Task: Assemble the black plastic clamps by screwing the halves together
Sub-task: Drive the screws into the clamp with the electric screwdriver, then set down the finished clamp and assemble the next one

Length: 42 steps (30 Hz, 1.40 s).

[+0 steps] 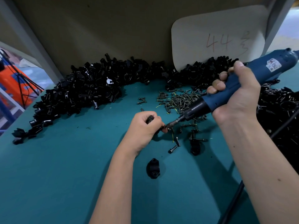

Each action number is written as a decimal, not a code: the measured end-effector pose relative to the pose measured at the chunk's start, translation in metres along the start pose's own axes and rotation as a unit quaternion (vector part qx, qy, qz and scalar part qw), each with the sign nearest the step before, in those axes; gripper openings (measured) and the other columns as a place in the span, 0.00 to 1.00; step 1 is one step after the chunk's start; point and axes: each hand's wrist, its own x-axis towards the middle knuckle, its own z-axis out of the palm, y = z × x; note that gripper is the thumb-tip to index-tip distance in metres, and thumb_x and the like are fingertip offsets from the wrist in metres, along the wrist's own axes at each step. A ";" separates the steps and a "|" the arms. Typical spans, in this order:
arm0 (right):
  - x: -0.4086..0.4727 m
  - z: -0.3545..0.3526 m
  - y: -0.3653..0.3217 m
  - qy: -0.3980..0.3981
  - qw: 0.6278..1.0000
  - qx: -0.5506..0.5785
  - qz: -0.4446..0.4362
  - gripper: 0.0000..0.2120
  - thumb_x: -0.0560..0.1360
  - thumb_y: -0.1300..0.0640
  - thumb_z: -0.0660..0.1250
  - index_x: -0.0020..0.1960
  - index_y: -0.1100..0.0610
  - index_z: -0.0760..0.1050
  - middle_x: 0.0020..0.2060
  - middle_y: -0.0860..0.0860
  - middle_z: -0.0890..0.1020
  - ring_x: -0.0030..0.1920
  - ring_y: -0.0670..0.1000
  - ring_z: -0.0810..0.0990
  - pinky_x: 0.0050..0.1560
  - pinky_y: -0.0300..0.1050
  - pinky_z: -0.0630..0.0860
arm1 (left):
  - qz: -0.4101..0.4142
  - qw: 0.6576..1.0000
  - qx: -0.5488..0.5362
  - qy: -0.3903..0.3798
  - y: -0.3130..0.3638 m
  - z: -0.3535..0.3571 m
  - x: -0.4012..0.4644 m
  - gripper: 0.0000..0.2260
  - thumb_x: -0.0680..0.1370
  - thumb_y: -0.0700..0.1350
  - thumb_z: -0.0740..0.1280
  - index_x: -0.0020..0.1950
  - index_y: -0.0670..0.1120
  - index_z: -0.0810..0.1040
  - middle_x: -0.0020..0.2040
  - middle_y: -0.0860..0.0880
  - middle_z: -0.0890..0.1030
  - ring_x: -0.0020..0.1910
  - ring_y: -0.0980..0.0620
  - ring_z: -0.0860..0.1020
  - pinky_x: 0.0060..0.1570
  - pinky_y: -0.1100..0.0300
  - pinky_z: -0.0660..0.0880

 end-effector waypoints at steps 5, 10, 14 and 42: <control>0.005 -0.003 0.001 0.042 0.997 -0.046 0.034 0.20 0.75 0.44 0.75 0.53 0.56 0.72 0.35 0.49 0.75 0.29 0.46 0.73 0.32 0.42 0.75 | -0.019 0.995 -0.017 0.093 -0.003 -0.006 0.003 0.16 0.72 0.46 0.62 0.41 0.31 0.70 0.37 0.47 0.85 0.27 0.53 0.63 0.33 0.53 0.64; 0.006 -0.007 0.027 0.035 0.979 -0.151 0.131 0.23 0.75 0.60 0.75 0.66 0.60 0.70 0.53 0.56 0.78 0.44 0.53 0.81 0.53 0.52 0.84 | -0.029 0.984 -0.063 0.167 0.001 -0.006 0.005 0.13 0.73 0.47 0.61 0.30 0.50 0.79 0.41 0.38 0.84 0.23 0.56 0.62 0.23 0.63 0.60; 0.003 -0.011 0.051 0.007 0.960 -0.237 0.148 0.17 0.77 0.70 0.68 0.63 0.62 0.68 0.53 0.59 0.77 0.59 0.61 0.82 0.65 0.64 0.78 | -0.028 0.972 -0.108 0.207 0.002 -0.007 0.005 0.13 0.78 0.42 0.60 0.35 0.43 0.78 0.40 0.45 0.86 0.22 0.56 0.61 0.21 0.64 0.58; -0.009 -0.003 0.057 0.030 0.971 -0.162 0.176 0.21 0.83 0.39 0.62 0.59 0.57 0.76 0.46 0.56 0.83 0.36 0.56 0.86 0.37 0.53 0.84 | -0.032 0.970 -0.154 0.183 -0.003 -0.003 0.007 0.12 0.82 0.41 0.60 0.44 0.33 0.71 0.40 0.44 0.86 0.25 0.51 0.57 0.21 0.63 0.56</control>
